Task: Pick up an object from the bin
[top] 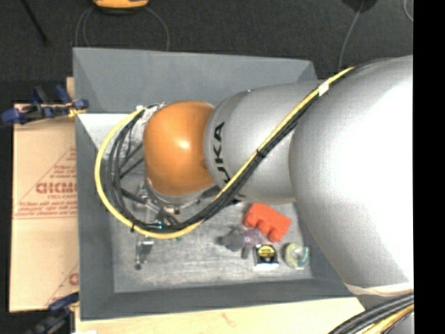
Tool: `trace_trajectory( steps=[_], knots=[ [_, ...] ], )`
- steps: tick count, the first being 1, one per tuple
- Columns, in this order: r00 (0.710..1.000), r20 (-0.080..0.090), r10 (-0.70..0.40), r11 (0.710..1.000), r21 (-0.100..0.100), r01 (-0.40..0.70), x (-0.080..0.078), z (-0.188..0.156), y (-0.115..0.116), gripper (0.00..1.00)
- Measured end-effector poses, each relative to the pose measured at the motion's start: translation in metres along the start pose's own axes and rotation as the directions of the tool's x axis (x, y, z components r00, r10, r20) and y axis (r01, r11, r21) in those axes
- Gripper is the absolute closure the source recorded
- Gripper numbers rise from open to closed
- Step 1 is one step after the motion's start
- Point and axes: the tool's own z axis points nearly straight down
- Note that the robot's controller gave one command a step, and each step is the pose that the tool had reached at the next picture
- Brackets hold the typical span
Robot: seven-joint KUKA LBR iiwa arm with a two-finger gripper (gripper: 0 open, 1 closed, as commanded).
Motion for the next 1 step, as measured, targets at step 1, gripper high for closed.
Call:
trace_trajectory(
  steps=[1],
  knots=[
    [0.996,0.008,-0.089,0.996,0.005,0.089,-0.0056,-0.0275,-0.1112,0.0]
  ],
)
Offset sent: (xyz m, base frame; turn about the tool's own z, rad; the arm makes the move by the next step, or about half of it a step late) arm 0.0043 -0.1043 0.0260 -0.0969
